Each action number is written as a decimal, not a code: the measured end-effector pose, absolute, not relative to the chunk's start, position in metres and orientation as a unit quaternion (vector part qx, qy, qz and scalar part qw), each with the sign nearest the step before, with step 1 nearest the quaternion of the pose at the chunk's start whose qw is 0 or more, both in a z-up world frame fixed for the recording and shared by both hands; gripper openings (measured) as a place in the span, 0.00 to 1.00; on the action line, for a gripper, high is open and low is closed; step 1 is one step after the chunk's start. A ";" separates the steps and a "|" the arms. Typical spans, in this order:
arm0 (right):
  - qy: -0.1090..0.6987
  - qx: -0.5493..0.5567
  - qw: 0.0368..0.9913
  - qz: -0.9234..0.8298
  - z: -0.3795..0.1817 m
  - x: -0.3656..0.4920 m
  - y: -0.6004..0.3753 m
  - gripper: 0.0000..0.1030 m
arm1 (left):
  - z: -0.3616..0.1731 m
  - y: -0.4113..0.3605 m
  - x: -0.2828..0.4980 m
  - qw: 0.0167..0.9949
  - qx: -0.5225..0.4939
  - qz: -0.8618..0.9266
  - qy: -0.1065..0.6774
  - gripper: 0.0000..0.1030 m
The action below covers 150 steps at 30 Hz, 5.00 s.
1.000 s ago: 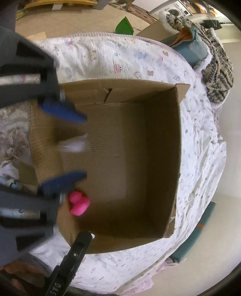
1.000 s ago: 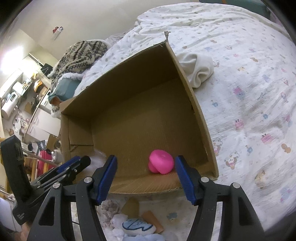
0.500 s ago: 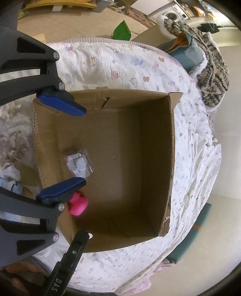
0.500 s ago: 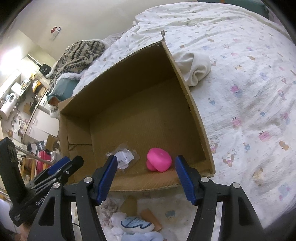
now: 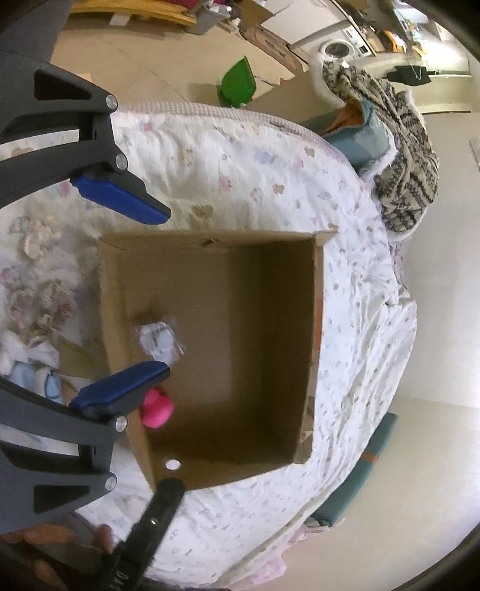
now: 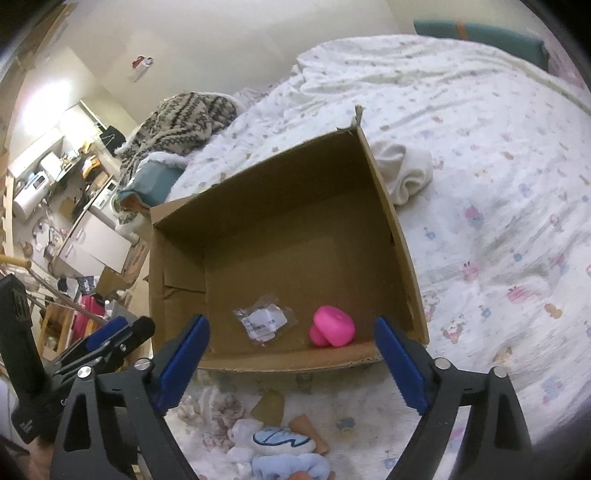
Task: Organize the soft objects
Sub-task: 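Withdraw both tools from the box back toward the remaining items, then grasp the light-blue plush with right tool while left tool grasps white scrunchie, then carry the plush and white scrunchie over the box with both tools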
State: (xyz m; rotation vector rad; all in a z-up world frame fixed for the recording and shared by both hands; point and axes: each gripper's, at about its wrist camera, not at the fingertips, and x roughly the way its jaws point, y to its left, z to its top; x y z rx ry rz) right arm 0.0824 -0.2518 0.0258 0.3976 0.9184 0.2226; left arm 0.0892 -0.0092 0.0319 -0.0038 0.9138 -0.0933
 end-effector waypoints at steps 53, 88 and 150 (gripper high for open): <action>0.592 0.238 0.760 0.120 -0.036 0.027 -0.229 1.00 | 0.015 0.044 0.018 0.868 -0.071 0.023 0.491 0.72; 0.535 0.259 0.789 0.154 -0.006 0.030 -0.245 0.26 | -0.022 0.076 0.034 0.812 -0.155 0.039 0.561 0.69; 0.473 0.267 0.822 0.169 0.029 0.040 -0.249 0.26 | 0.058 0.039 0.049 0.884 -0.061 0.007 0.463 0.11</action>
